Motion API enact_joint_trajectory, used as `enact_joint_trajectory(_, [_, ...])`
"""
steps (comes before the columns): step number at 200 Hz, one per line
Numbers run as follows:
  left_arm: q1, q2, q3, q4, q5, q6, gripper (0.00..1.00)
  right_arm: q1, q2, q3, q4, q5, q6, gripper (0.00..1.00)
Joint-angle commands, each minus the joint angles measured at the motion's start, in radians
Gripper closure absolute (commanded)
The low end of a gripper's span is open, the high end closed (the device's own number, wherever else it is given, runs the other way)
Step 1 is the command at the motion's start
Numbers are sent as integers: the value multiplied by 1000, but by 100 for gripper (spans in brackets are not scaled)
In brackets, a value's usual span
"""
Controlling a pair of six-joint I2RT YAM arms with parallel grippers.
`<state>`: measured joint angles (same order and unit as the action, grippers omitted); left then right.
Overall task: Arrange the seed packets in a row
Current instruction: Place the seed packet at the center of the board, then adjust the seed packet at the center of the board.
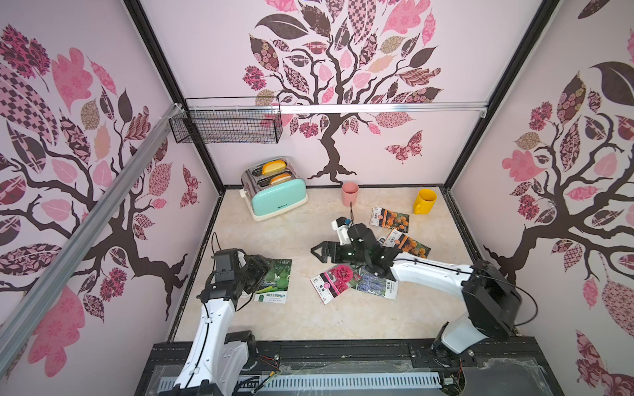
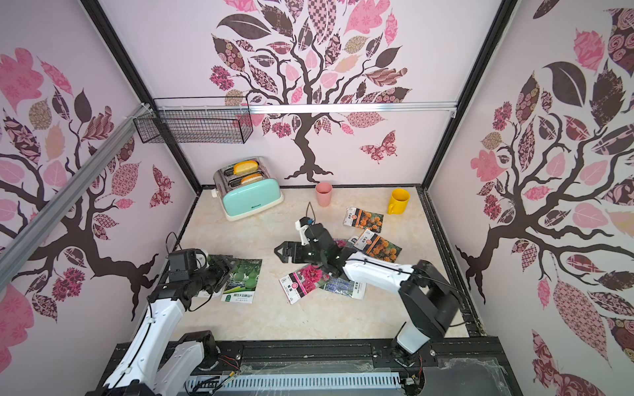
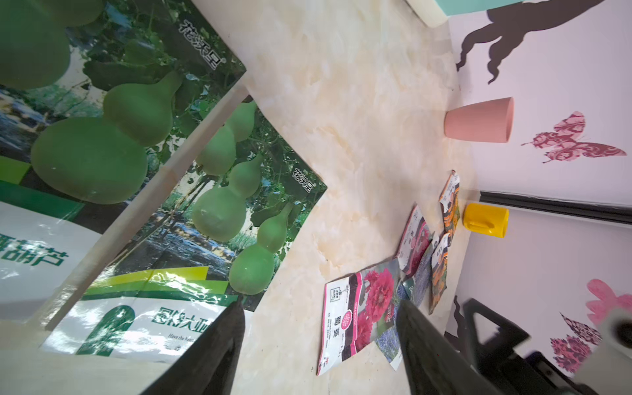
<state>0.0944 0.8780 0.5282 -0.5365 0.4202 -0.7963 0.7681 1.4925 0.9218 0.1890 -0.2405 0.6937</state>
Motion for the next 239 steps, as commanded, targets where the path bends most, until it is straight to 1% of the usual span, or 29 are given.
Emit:
enact_joint_trajectory(1, [-81, 47, 6, 77, -103, -3, 28, -81, -133, -115, -131, 22, -75, 0])
enact_joint_trajectory(25, [-263, 150, 53, 129, -220, -2, 28, -171, -257, -209, -206, -6, -81, 0])
enact_joint_trajectory(35, [-343, 203, 93, 131, -266, 13, 28, -185, -291, -243, -229, -10, -82, 0])
enact_joint_trajectory(46, [-403, 278, 127, 153, -293, 44, 27, -189, -321, -286, -233, -21, -68, 0])
enact_joint_trajectory(68, [-494, 433, 200, 185, -294, 92, 28, -196, -340, -375, -192, -53, -27, 0])
enact_joint_trajectory(93, [-573, 577, 268, 214, -310, 131, 30, -199, -326, -443, -127, -96, 21, 0])
enact_joint_trajectory(105, [-592, 630, 284, 236, -309, 139, 30, -199, -319, -465, -101, -113, 42, 2])
enact_joint_trajectory(119, [-606, 674, 292, 262, -310, 140, 32, -199, -312, -493, -60, -128, 64, 6])
enact_joint_trajectory(149, [-620, 753, 299, 293, -311, 149, 34, -199, -259, -523, 29, -164, 108, 21])
enact_joint_trajectory(172, [-625, 800, 281, 324, -298, 143, 35, -199, -194, -515, 73, -188, 119, 28])
enact_joint_trajectory(180, [-626, 809, 274, 330, -294, 141, 36, -199, -169, -511, 92, -201, 124, 31])
enact_joint_trajectory(194, [-629, 815, 258, 341, -280, 135, 39, -199, -127, -512, 131, -217, 139, 34])
enact_joint_trajectory(214, [-639, 802, 235, 349, -272, 131, 42, -199, -74, -511, 180, -224, 151, 38])
enact_joint_trajectory(239, [-646, 781, 200, 360, -258, 122, 48, -199, -20, -505, 244, -229, 163, 42])
